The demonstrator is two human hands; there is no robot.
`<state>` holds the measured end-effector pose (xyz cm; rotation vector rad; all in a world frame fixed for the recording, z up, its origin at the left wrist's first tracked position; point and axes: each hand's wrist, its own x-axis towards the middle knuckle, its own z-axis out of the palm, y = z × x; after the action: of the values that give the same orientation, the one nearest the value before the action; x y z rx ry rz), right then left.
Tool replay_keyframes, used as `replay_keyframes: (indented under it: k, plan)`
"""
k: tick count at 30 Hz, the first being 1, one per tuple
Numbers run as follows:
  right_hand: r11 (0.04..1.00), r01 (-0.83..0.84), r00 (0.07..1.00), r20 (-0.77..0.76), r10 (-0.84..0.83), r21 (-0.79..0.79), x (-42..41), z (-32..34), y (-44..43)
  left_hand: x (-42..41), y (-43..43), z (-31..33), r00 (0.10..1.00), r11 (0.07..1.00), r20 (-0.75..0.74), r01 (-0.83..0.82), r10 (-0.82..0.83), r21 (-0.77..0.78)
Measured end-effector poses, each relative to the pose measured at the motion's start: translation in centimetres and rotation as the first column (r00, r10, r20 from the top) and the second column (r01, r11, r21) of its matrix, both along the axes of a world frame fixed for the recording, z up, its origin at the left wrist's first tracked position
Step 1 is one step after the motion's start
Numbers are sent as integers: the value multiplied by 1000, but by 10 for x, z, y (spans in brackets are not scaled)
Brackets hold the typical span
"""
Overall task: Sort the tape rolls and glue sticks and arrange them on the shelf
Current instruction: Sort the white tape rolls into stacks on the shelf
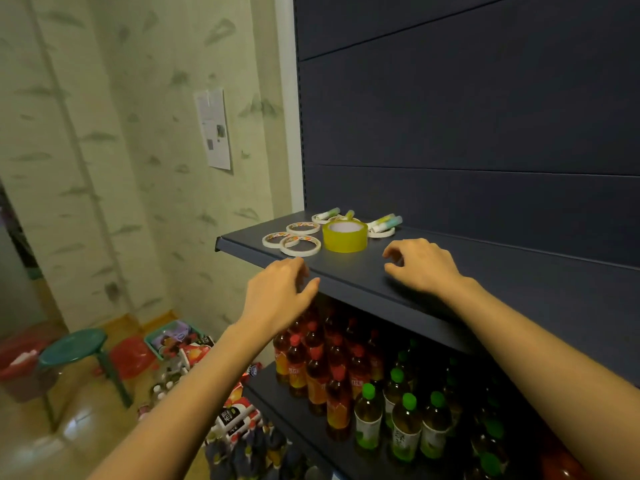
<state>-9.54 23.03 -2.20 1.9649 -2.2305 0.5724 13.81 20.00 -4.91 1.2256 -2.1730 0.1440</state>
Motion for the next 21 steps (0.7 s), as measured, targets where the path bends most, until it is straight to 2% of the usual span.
replay_keyframes:
  k: [6,9,16,21]
  plan:
    - [978,181,970,181,-161,-101,-17,0,-68,-14,-61,8,990,996,-117,69,-74,-51]
    - [955,279,934,259,-245,-102,-34,3,-103,-25,-100,15,985,993,-135,100,-107,-61]
    - [896,439,777,474,-414,64,-73,7,-179,-51,-186,42,965,968,-94,235,-243,-93]
    - [872,456,723,497,-480,178,-93,3,-212,-68,-227,54,938,939,-83,327,-337,-107]
